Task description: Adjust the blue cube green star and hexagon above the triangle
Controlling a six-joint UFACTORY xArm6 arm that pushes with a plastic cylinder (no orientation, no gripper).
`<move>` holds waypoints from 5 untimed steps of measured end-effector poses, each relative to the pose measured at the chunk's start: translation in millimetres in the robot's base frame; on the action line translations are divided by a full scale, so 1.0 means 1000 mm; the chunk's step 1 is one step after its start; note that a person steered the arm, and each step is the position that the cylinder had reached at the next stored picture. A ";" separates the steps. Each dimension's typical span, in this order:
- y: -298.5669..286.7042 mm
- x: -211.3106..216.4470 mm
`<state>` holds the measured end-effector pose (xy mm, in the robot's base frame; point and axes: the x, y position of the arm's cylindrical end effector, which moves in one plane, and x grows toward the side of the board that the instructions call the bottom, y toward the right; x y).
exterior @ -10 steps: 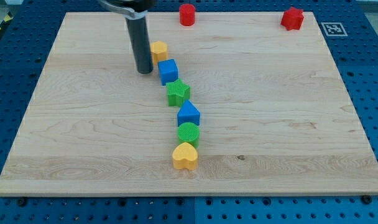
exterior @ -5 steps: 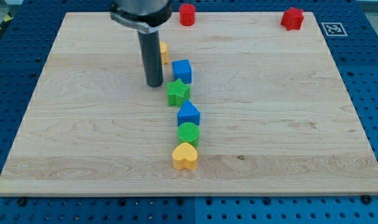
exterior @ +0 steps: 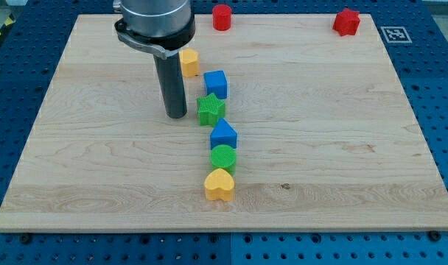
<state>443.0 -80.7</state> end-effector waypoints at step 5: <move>-0.007 0.002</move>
<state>444.6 -87.4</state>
